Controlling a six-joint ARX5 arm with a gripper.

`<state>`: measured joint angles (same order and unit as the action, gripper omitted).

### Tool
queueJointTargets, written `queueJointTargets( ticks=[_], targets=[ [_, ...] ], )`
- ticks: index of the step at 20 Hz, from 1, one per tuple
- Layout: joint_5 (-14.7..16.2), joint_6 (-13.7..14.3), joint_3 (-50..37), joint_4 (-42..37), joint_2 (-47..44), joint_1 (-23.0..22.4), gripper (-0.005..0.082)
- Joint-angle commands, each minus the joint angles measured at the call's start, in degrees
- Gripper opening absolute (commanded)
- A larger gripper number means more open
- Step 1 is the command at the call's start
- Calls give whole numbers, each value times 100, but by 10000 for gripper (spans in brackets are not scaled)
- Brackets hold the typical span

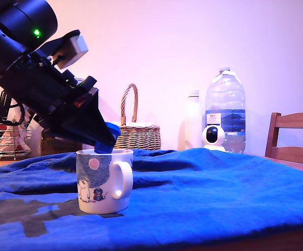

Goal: Pick up the coffee capsules on the table and drop them inside the coffee cup

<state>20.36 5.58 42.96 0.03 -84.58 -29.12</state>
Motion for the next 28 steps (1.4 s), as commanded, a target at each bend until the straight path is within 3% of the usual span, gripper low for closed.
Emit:
queueJointTargets(
  ticks=[1, 4, 5, 7, 8, 15, 19, 21, 24, 28],
  targets=[
    [-11, 48, 46, 2, -63, -13, 194],
    [-15, 46, 46, 48, -63, -13, 227],
    [-11, 46, 46, 55, -63, -13, 307],
    [-17, 42, 46, 72, -63, -13, 548],
    [-9, 42, 46, 72, -63, -13, 616],
    [-2, 42, 120, 227, -59, -13, 618],
    [15, 46, 144, 278, -48, -13, 500],
    [17, 46, 144, 313, -46, -13, 335],
    [15, 44, 144, 269, 9, -13, 0],
    [11, 13, 144, 175, 337, -11, -19]
  ],
)
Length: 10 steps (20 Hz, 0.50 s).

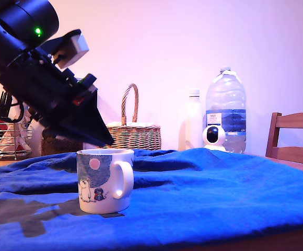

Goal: Pick up the coffee capsules on the table and drop them inside the coffee cup

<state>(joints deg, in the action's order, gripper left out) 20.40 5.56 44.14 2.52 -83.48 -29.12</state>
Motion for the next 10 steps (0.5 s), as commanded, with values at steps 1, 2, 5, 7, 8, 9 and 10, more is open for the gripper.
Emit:
queueJointTargets(
  ticks=[1, 2, 5, 7, 8, 9, 10],
  targets=[
    [7, 15, 26, 2, 330, -2, -19],
    [7, -111, 26, 103, 448, 2, -19],
    [7, -129, 24, 155, 807, 2, -19],
    [7, -175, 22, 269, 1062, 28, -19],
    [7, -175, 22, 374, 1189, 66, -19],
    [7, -212, 22, 476, 1287, 105, -19],
    [7, -212, 15, 562, 1384, 146, -19]
  ],
)
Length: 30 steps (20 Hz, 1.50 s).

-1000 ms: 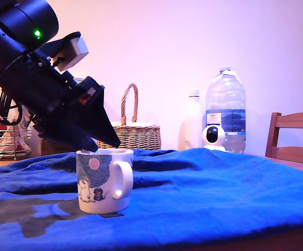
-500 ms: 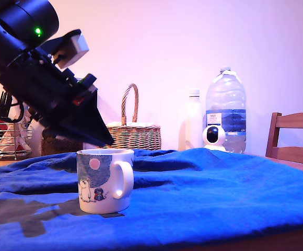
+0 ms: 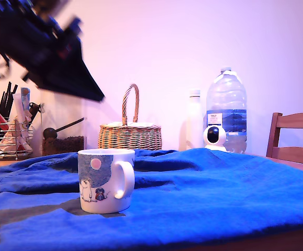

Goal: Pick up the coffee capsules on the table and drop them inside the coffee cup

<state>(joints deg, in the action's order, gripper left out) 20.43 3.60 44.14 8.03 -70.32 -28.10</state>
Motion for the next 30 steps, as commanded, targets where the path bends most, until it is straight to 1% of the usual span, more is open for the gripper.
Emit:
queueJointTargets(
  ticks=[1, 6, 7, 9, 12, 13, 17, 22, 24, 30],
  targets=[
    [4, -15, 0, 103, 160, 79, -19],
    [-66, -31, -295, 140, 667, 254, -19],
    [-70, -232, -313, 203, 723, 278, -19],
    [-164, -243, -313, 271, 831, 286, -19],
    [-210, -243, -315, 289, 946, 286, -19],
    [-249, -361, -313, 313, 970, 286, -19],
    [-428, -358, -315, 568, 970, 286, -19],
    [-409, -363, -315, 776, 1043, 278, -19],
    [-328, -363, -315, 789, 1054, 254, -19],
    [-337, -358, -315, 920, 1078, 243, -19]
  ],
)
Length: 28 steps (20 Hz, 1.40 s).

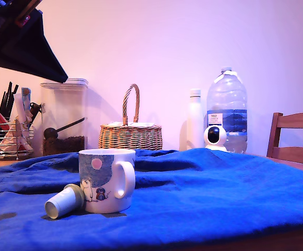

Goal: Pick up the coffee capsules on the table and drop them inside the coffee cup

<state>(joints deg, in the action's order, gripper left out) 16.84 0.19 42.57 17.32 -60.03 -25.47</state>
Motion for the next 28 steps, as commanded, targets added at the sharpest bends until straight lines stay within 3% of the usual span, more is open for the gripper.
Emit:
queueJointTargets(
  ticks=[1, 6, 11, 17, 22, 25, 28],
  targets=[
    [22, -15, -160, 37, 52, -20, -19],
    [24, 24, -389, -94, 282, -20, -19],
    [20, -15, -1283, -796, 977, -17, -19],
    [-129, -372, -2446, -1537, 1904, -17, -19],
    [-282, -581, -2758, -1307, 2229, -17, -19],
    [-520, -579, -2758, -994, 2223, -17, -19],
    [-551, -584, -2758, -925, 2221, -20, -19]
  ],
)
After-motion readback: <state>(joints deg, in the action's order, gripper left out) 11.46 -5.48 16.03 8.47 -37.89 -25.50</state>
